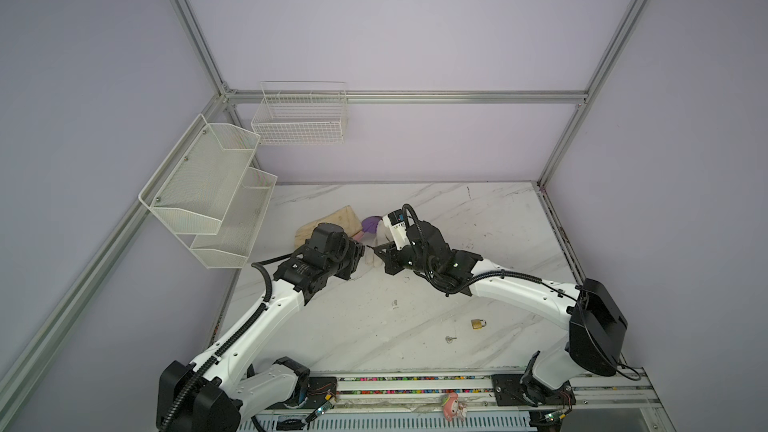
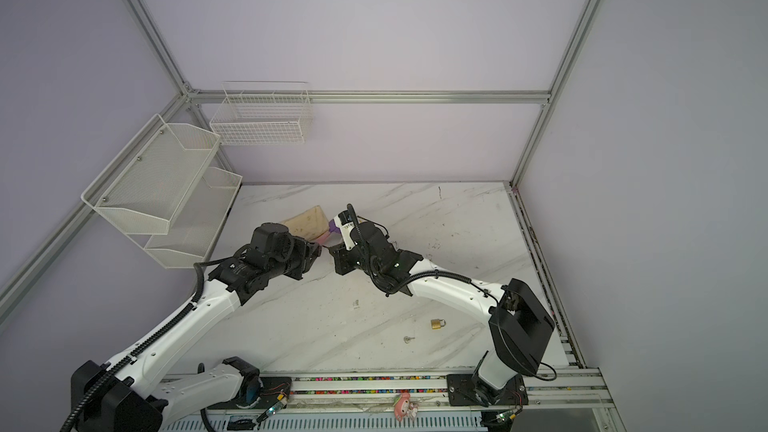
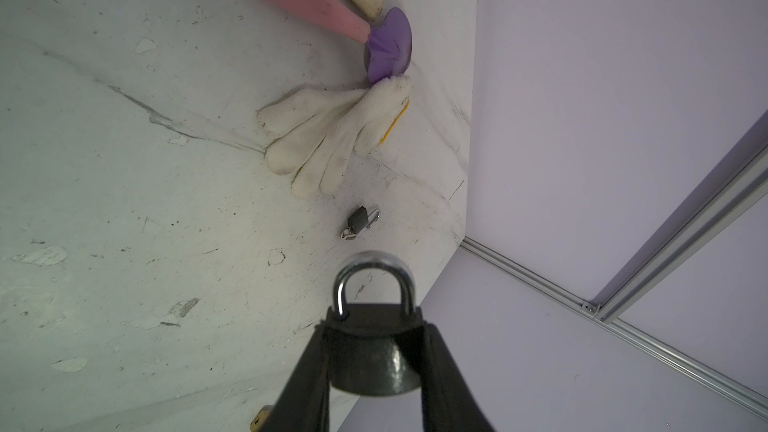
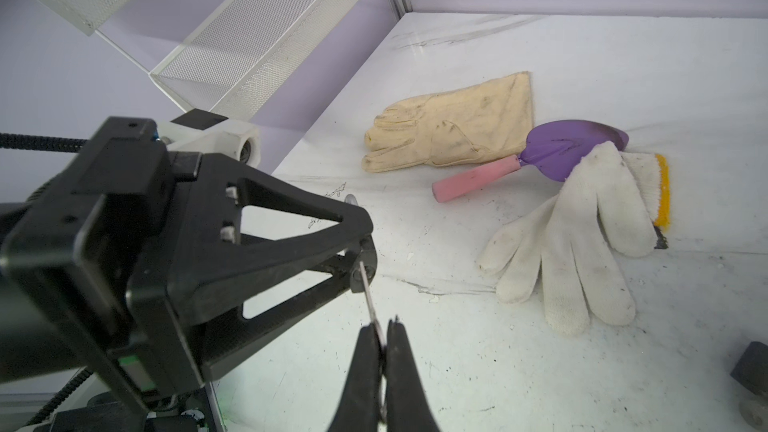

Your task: Unlock with the key

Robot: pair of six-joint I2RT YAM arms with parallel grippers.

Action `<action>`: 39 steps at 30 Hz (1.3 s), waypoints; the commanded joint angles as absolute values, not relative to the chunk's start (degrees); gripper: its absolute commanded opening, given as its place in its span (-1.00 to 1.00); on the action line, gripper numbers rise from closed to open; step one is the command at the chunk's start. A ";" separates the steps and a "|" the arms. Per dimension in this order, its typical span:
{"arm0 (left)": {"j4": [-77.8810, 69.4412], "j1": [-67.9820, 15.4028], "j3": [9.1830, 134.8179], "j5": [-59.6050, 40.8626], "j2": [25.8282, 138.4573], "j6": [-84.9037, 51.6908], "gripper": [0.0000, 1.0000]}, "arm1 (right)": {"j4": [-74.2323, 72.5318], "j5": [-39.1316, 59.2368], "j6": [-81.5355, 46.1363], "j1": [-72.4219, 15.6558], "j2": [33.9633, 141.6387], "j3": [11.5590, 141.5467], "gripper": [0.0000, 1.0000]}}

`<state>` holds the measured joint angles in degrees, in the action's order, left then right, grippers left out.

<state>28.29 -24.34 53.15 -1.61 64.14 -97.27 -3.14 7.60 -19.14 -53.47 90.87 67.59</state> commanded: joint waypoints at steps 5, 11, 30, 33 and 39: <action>25.58 -23.82 55.20 -2.90 62.67 -95.98 -1.00 | -3.00 8.40 -17.23 -53.60 92.00 67.36 -1.00; 25.37 -23.85 55.55 -3.24 62.73 -95.92 -1.00 | -3.26 8.88 -17.13 -53.67 92.80 67.35 -1.00; 25.20 -23.82 56.11 -3.16 63.19 -95.69 -1.00 | -4.17 9.29 -17.09 -54.76 92.70 68.79 -1.00; 25.00 -23.80 56.29 -3.62 63.41 -95.67 -1.00 | -3.82 8.83 -17.01 -54.81 92.63 68.93 -1.00; 24.99 -23.82 56.44 -4.13 63.31 -95.37 -1.00 | -4.81 6.82 -17.49 -54.76 93.04 68.65 -1.00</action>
<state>27.83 -24.01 53.17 -2.61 64.14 -96.47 -3.22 8.08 -17.69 -54.39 93.49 67.64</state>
